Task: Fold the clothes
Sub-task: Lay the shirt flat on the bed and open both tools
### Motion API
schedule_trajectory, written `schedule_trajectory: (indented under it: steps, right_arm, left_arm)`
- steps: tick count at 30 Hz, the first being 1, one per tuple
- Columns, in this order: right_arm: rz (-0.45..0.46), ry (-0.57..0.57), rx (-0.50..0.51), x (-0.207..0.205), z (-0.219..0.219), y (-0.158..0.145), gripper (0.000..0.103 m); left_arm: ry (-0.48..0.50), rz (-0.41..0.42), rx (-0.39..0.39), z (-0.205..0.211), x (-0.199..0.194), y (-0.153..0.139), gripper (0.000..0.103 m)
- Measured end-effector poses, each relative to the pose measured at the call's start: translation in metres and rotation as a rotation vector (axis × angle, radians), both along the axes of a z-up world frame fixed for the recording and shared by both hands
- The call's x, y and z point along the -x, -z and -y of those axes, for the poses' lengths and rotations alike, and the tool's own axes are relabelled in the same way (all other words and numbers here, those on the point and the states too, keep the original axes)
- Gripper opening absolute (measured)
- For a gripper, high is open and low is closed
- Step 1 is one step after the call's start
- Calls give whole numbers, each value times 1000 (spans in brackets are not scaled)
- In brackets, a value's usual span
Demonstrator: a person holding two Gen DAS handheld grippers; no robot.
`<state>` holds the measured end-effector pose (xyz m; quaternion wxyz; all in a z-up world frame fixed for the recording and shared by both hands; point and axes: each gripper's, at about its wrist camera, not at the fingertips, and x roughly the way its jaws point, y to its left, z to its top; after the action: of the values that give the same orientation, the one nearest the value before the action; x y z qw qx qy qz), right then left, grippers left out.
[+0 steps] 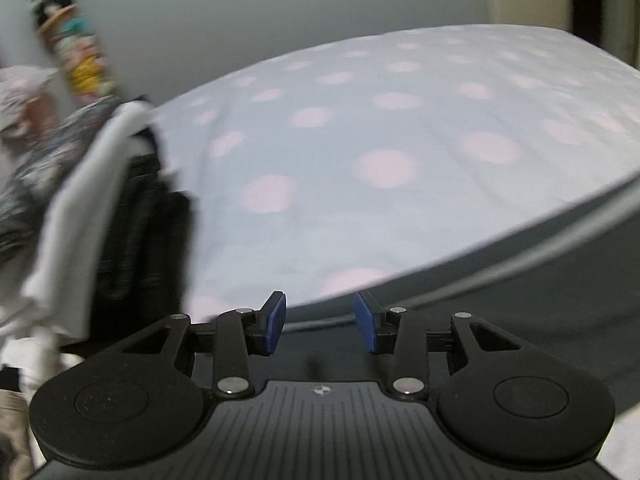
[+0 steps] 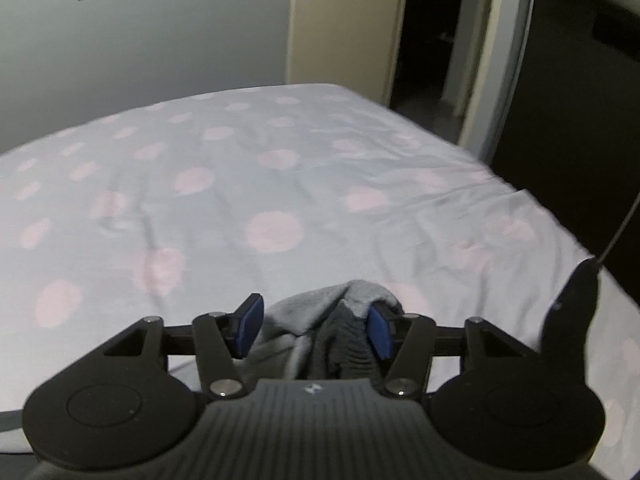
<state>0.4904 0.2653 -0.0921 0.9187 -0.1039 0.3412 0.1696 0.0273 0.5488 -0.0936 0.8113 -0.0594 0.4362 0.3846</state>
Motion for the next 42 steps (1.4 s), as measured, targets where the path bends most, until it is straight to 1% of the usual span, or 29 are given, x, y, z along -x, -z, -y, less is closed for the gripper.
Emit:
schedule_trajectory:
  steps: [1,2,6,7,9,11,12,13,14,15,16,17,19,21,23,25,27,29,32,36,39,40,42]
  right_arm:
    - [-13,4,5,-1,-2,-2,71]
    - [-25,8,11,-2,-3,-4,71]
    - [-124,18,-51,-7,3,-8,72]
    - [-149,14,-34,-8,3,-7,77]
    - [-199,-7,30,-11,0,-2,78]
    - [-197,-13,32,-8,5,-2,78]
    - [-195,-15,29,-7,7,-2,76]
    - [-196,-34,18,-3,9,-2,69]
    - [-197,-70,14,4,8,-1,64]
    - [-199,-111,15,12,5,1,52]
    - [-206,-158,18,20,1,5,45]
    - [-222,-209,19,30,-7,11,41]
    - [-257,-310,17,52,-24,26,27]
    - [-297,-413,4,75,-45,41,26]
    - [-335,-508,4,97,-65,57,26]
    - [-350,-583,23,117,-85,73,26]
    - [-347,-619,52,127,-104,89,27]
    - [-327,-603,50,126,-118,98,28]
    - [-310,-557,6,112,-135,103,29]
    - [-290,-501,-32,93,-155,99,26]
    - [-270,-449,-56,82,-163,96,26]
    - [-264,-425,-70,79,-163,91,30]
    - [-252,-382,-89,75,-157,81,34]
  left_arm:
    - [32,-2,13,9,-8,2,45]
    - [56,-3,21,17,-14,5,45]
    - [129,7,74,37,-35,21,43]
    - [143,7,86,40,-39,25,42]
    - [159,2,101,44,-47,33,42]
    - [166,5,114,46,-52,40,42]
    - [172,8,118,46,-53,41,42]
    - [177,11,122,47,-55,43,41]
    - [182,14,127,47,-56,45,39]
    - [179,18,135,46,-58,47,36]
    - [176,23,144,45,-61,50,35]
    - [172,27,152,44,-63,52,33]
    - [161,38,172,43,-70,58,32]
    - [155,43,207,41,-76,67,32]
    - [157,35,217,41,-84,78,31]
    - [158,42,191,39,-91,82,31]
    - [149,54,175,32,-99,85,31]
    - [132,71,167,23,-108,87,31]
    - [107,95,154,9,-122,89,28]
    - [72,118,108,-10,-144,91,25]
    - [16,156,112,-25,-152,86,23]
    - [-9,163,100,-29,-151,81,23]
    - [-37,172,88,-33,-143,71,23]
